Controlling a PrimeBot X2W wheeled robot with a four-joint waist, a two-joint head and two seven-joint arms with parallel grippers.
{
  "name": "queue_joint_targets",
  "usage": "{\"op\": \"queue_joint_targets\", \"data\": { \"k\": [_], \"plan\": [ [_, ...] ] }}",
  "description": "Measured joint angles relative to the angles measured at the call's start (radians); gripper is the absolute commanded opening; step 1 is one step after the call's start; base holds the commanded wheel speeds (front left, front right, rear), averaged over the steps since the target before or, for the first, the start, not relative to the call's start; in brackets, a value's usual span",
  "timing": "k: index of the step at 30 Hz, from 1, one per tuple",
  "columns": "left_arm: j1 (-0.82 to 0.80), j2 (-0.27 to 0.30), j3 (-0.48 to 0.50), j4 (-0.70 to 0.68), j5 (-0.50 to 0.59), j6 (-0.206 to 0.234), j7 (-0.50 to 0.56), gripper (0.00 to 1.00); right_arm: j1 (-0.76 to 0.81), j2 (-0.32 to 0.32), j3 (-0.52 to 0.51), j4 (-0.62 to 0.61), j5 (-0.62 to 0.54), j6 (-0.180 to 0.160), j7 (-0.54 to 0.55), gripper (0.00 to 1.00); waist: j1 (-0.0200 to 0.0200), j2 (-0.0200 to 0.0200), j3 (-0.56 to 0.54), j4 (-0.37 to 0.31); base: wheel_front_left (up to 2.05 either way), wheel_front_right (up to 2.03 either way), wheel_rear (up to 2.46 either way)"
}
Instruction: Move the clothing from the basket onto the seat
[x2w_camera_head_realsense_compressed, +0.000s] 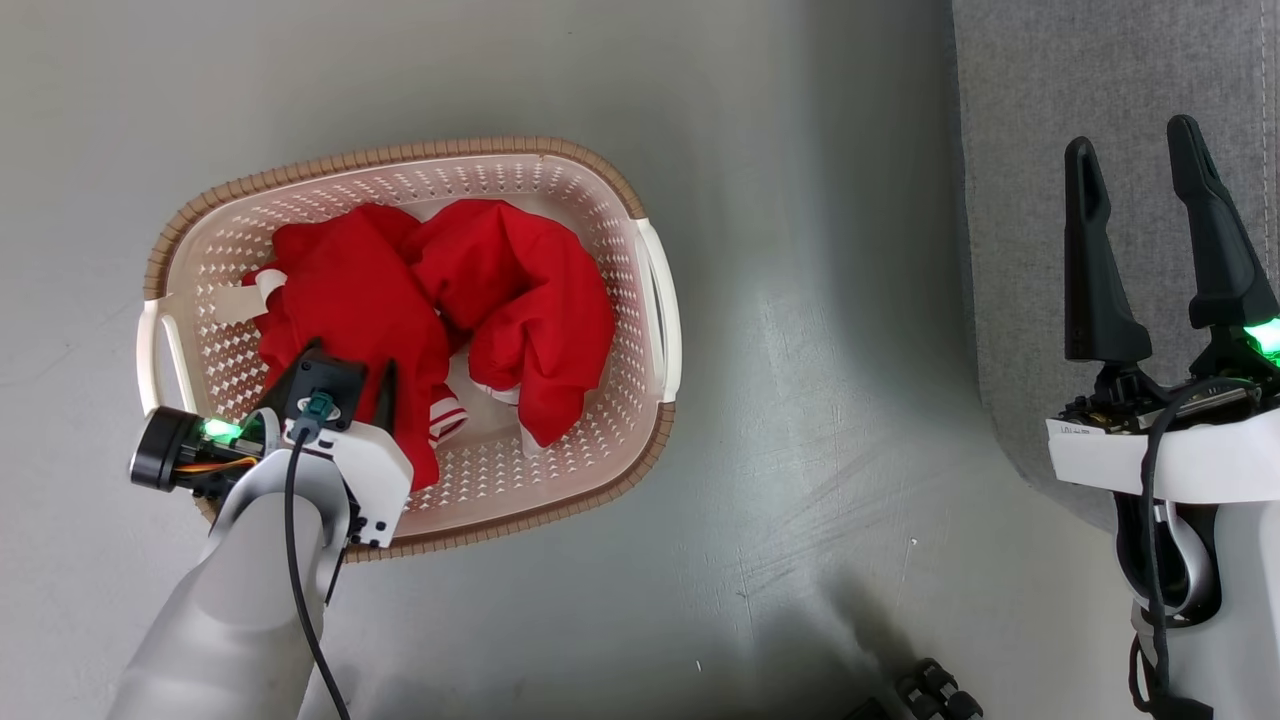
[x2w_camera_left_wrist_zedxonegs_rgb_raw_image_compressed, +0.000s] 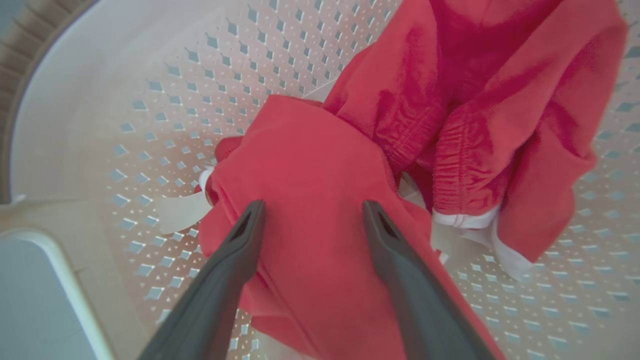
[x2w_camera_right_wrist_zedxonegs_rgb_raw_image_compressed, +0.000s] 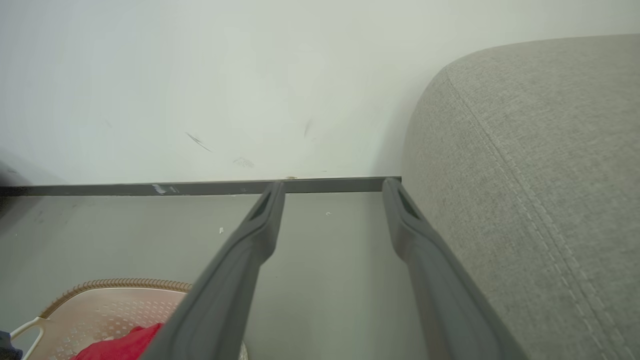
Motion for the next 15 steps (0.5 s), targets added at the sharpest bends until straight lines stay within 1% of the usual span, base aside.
{"op": "queue_joint_targets", "data": {
  "k": [13,14,15],
  "plan": [
    [-0.045,0.014,0.003,0.08,0.002,0.023,0.03,1.0,-0.021,0.0,0.016,0.003,0.0,0.0,0.0,1.0,0.0,0.0,0.027,-0.011,0.0,0.0,0.0],
    [-0.05,0.014,0.003,0.083,0.002,0.023,0.03,0.92,-0.021,0.0,0.016,0.003,0.0,0.0,0.0,1.0,0.0,0.0,0.029,-0.012,0.0,0.0,0.0],
    [-0.053,0.013,0.002,0.087,0.002,0.023,0.03,0.77,-0.021,0.0,0.015,0.003,0.0,0.0,0.0,1.0,0.0,0.0,0.031,-0.013,0.0,0.0,0.0]
  ]
}}
